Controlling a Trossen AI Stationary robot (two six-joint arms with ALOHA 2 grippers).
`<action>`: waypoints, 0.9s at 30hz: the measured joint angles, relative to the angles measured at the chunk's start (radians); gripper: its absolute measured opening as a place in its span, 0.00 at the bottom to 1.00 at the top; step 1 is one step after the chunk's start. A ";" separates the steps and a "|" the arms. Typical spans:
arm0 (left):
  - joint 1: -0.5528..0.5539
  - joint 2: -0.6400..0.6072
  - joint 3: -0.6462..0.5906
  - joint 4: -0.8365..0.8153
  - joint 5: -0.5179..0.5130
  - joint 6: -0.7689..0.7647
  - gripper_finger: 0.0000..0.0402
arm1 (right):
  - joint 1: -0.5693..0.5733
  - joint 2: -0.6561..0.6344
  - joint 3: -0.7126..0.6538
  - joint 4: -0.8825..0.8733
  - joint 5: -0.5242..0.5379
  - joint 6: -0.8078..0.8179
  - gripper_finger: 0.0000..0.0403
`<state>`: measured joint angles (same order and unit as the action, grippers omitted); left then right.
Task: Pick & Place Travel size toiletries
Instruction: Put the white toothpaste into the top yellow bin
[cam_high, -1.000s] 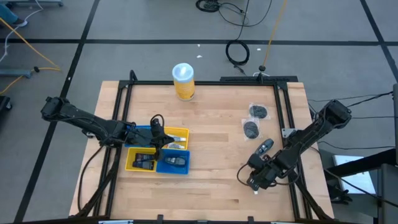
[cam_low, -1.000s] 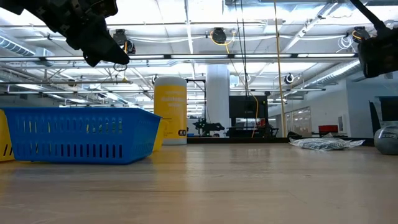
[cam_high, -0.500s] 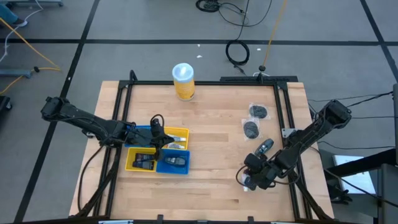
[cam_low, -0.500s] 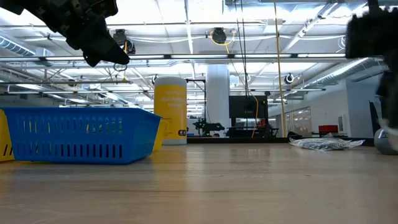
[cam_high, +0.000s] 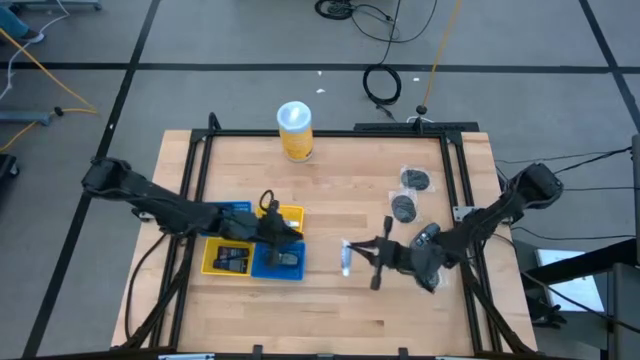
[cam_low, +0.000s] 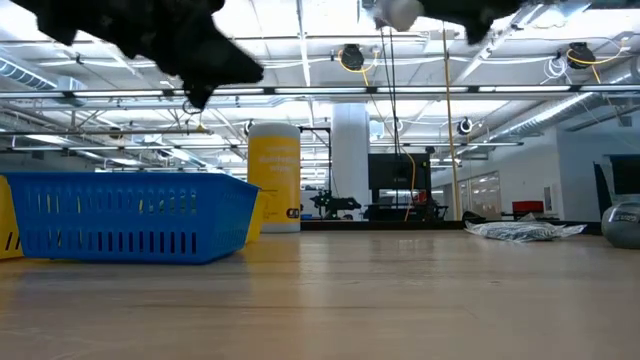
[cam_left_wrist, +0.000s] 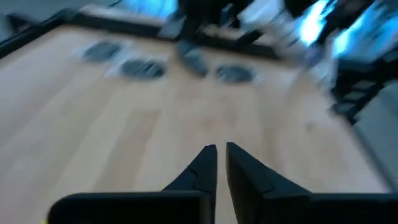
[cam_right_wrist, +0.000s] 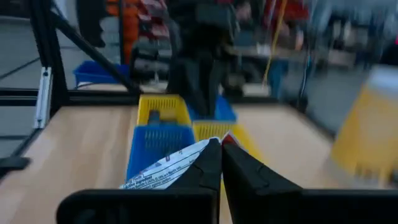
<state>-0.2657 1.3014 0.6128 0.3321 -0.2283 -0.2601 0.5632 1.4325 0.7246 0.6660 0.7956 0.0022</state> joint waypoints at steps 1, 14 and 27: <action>0.004 0.023 0.000 0.055 0.030 0.005 0.11 | -0.012 0.017 0.000 0.065 -0.022 -0.079 0.00; 0.032 0.322 0.000 0.615 0.277 -0.012 0.69 | -0.088 0.191 0.000 0.453 -0.226 -0.413 0.00; 0.022 0.462 0.089 0.801 0.335 0.014 0.68 | -0.091 0.203 0.000 0.474 -0.226 -0.443 0.00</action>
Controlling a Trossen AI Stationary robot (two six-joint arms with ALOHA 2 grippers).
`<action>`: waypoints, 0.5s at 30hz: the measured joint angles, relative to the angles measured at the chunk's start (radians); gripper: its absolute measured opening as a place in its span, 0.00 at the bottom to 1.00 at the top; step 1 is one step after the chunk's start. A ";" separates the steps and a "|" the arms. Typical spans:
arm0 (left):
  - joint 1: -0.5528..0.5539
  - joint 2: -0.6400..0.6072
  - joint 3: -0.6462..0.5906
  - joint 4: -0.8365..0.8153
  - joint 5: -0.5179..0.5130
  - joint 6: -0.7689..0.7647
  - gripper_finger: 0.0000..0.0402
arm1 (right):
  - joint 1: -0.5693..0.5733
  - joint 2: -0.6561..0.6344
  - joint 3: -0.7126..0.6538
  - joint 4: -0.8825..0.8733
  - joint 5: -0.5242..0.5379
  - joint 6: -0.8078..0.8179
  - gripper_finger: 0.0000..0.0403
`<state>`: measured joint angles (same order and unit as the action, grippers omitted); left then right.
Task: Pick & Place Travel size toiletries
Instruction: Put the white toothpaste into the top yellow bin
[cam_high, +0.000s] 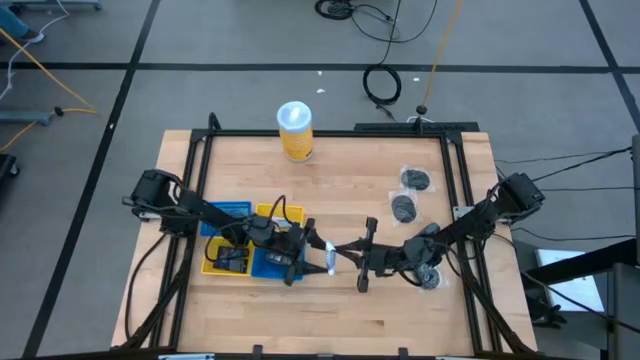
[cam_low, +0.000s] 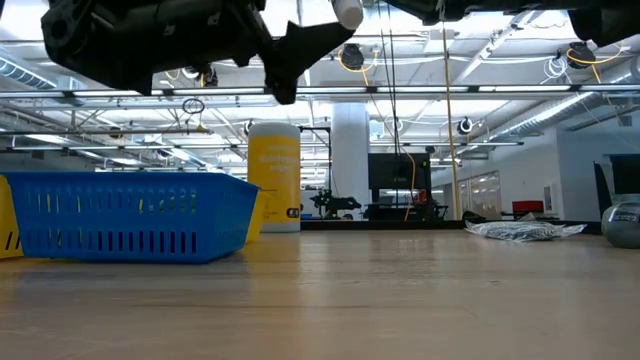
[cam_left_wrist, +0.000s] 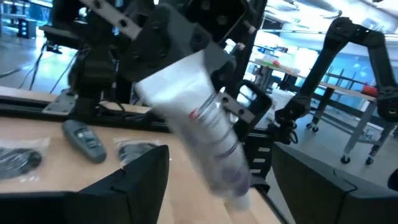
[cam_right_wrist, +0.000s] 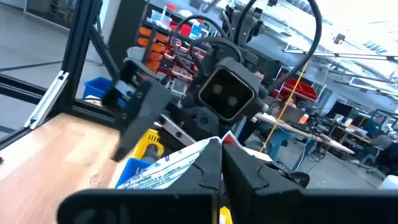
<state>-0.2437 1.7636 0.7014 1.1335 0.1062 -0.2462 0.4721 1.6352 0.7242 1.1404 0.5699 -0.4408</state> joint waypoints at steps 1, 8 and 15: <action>-0.003 0.006 0.011 -0.001 0.000 0.002 0.67 | 0.000 0.000 0.000 0.000 0.000 0.000 0.00; -0.020 0.013 0.029 -0.012 -0.002 0.039 0.56 | 0.000 0.000 0.000 -0.005 -0.004 0.006 0.00; -0.020 0.013 0.029 -0.016 -0.002 0.054 0.30 | 0.001 0.000 0.000 -0.007 -0.004 0.010 0.02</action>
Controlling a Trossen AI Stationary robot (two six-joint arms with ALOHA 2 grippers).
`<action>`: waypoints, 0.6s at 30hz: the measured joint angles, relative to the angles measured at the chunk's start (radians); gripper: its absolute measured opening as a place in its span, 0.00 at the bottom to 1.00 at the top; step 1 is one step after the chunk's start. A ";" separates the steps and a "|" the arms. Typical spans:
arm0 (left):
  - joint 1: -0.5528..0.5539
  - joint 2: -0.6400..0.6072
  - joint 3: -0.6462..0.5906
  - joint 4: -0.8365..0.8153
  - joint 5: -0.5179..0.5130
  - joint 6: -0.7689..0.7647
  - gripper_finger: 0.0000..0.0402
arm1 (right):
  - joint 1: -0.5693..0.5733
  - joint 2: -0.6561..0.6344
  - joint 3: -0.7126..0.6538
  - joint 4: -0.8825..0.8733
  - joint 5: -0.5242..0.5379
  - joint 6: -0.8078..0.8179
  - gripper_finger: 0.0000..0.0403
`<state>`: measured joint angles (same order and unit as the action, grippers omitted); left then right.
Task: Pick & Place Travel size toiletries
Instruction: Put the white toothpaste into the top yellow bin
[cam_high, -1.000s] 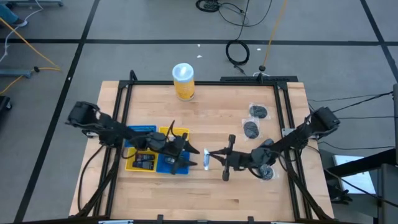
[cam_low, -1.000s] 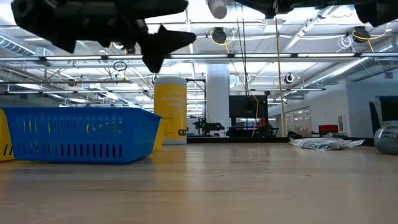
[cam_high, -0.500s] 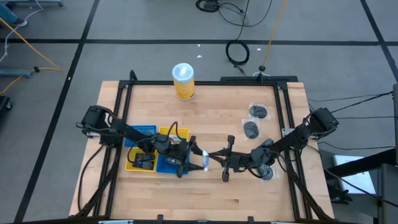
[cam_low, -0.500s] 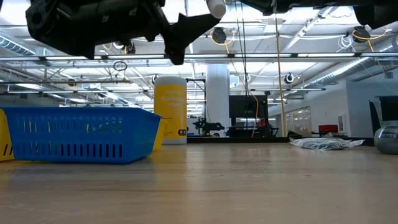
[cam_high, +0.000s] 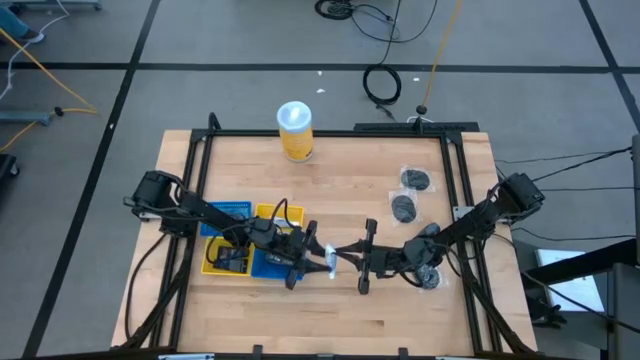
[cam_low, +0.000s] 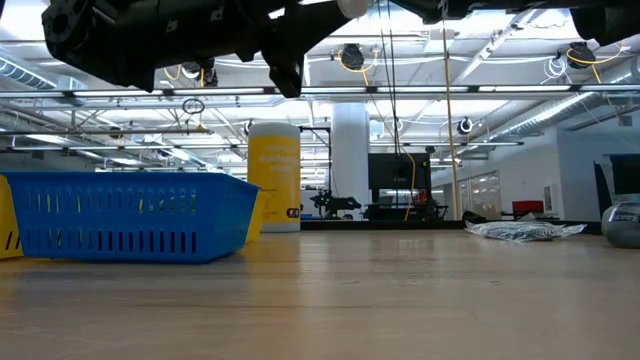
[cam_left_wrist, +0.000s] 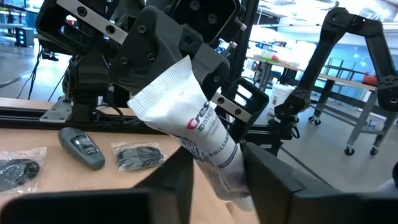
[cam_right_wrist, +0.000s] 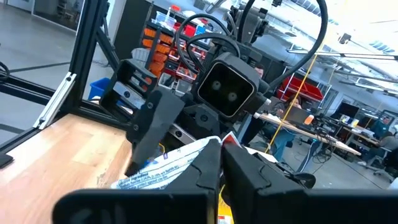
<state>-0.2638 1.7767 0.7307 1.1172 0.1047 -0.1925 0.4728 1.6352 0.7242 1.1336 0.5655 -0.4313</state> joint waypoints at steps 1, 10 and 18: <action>0.000 0.000 0.000 0.000 0.000 0.002 0.27 | 0.000 0.000 0.000 0.000 0.000 0.000 0.03; 0.000 0.000 0.000 -0.062 0.000 0.013 0.04 | 0.036 -0.023 -0.001 -0.013 0.010 -0.006 0.14; 0.000 -0.087 0.000 -0.279 -0.113 0.010 0.04 | 0.132 -0.138 0.000 -0.034 0.096 -0.028 0.38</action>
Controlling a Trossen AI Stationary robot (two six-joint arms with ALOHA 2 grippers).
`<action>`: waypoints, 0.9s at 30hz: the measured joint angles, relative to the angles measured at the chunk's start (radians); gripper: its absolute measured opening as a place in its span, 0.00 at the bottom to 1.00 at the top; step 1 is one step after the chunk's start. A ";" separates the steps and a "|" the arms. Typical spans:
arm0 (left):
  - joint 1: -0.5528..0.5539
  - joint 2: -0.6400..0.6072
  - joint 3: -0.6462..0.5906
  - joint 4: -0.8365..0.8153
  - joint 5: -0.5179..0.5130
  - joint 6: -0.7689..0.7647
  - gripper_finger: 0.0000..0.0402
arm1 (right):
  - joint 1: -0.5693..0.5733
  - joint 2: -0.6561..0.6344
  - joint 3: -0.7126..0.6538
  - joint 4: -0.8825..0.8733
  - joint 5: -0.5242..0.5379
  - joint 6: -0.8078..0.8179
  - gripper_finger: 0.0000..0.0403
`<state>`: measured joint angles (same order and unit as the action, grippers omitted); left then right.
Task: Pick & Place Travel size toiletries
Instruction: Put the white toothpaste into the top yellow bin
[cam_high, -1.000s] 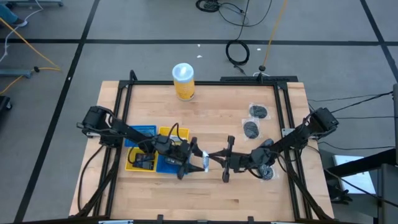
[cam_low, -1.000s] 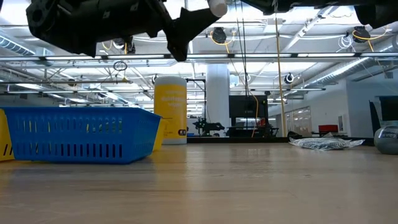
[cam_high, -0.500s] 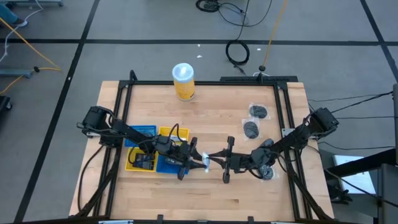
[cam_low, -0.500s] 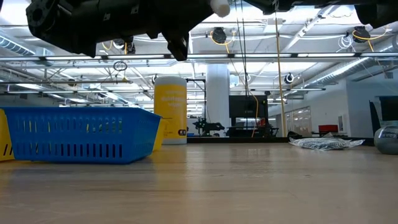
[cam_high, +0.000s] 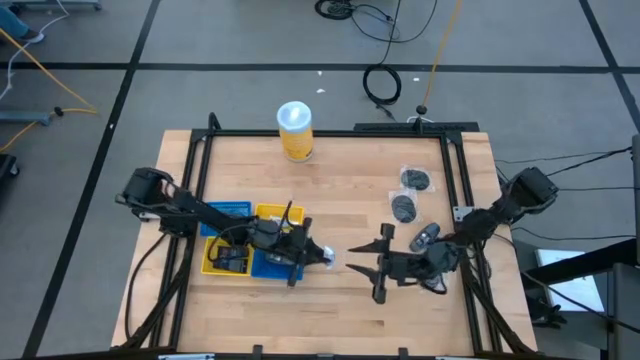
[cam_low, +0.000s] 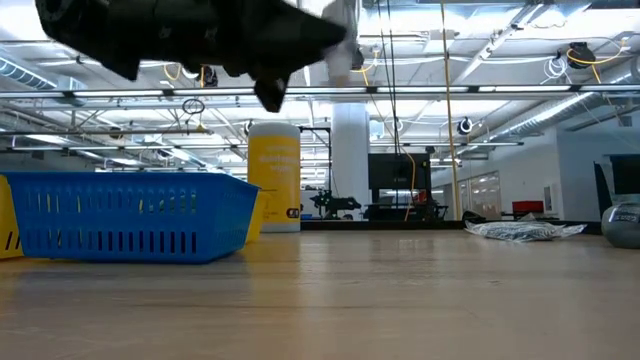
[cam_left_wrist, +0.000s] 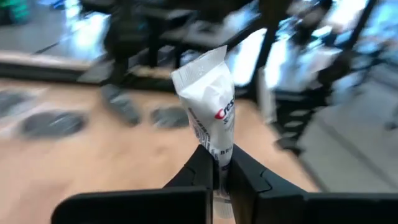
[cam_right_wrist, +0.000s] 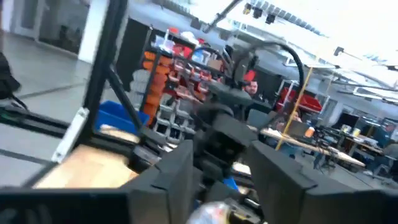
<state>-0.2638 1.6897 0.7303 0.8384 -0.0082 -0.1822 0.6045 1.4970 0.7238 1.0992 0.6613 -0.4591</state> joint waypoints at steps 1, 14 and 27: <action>0.000 -0.031 0.000 -0.065 -0.040 0.000 0.04 | 0.010 -0.010 0.000 -0.008 0.000 -0.004 0.40; 0.000 -0.412 0.000 -1.118 -0.580 -0.143 0.06 | 0.032 -0.019 0.000 -0.029 -0.003 -0.025 0.43; 0.055 -0.254 0.000 -1.210 -0.355 -0.127 0.06 | 0.025 -0.019 0.000 -0.043 -0.003 0.006 0.42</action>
<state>-0.2091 1.4359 0.7307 -0.3718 -0.3636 -0.3096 0.6292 1.4780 0.7235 1.0565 0.6579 -0.4534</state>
